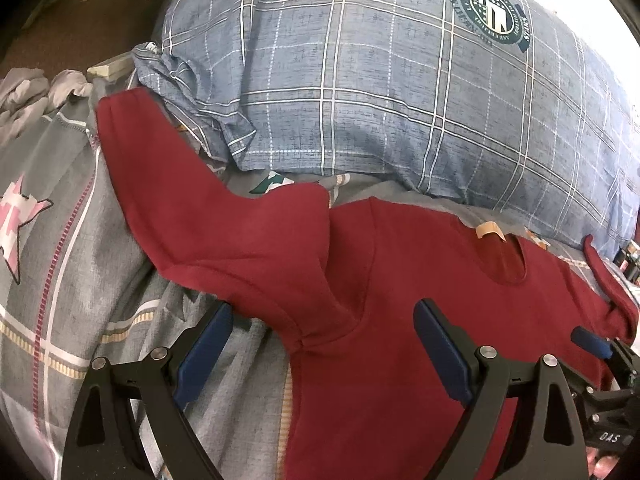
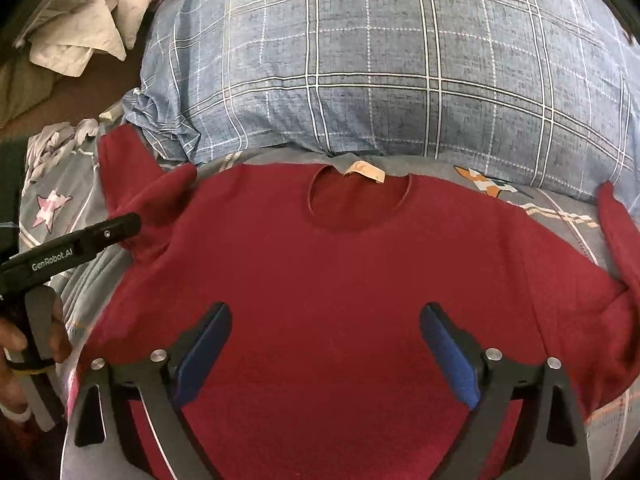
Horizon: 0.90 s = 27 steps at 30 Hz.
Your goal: Fold small clothes
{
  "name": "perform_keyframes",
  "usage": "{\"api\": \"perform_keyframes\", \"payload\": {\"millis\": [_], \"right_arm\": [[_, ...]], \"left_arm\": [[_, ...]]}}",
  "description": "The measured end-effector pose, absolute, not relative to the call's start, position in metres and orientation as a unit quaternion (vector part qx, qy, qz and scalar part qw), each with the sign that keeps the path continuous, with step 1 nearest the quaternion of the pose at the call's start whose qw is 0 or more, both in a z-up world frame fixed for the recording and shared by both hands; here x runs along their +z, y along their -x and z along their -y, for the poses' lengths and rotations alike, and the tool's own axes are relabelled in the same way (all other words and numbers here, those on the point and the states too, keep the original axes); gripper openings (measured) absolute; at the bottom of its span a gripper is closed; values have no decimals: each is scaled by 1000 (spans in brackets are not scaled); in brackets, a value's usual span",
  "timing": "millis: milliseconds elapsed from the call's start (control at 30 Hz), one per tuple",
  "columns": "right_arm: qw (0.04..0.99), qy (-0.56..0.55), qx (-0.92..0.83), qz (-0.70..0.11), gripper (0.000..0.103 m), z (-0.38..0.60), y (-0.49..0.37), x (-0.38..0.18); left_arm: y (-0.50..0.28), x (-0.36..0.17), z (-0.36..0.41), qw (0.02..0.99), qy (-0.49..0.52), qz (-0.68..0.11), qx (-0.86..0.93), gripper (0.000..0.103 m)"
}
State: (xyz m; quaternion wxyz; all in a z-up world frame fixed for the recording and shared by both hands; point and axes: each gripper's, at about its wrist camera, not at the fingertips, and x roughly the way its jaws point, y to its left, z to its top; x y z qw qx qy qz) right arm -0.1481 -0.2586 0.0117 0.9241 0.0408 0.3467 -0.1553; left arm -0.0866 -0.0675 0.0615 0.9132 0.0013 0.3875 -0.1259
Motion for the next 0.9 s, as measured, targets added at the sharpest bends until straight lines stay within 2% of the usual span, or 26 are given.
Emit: {"api": "perform_keyframes", "payload": {"millis": [533, 900], "right_arm": [[917, -48, -158, -364, 94, 257, 140, 11], [918, -12, -131, -375, 90, 223, 104, 17]], "left_arm": [[91, 64, 51, 915, -12, -390, -103, 92], [91, 69, 25, 916, 16, -398, -52, 92]]}}
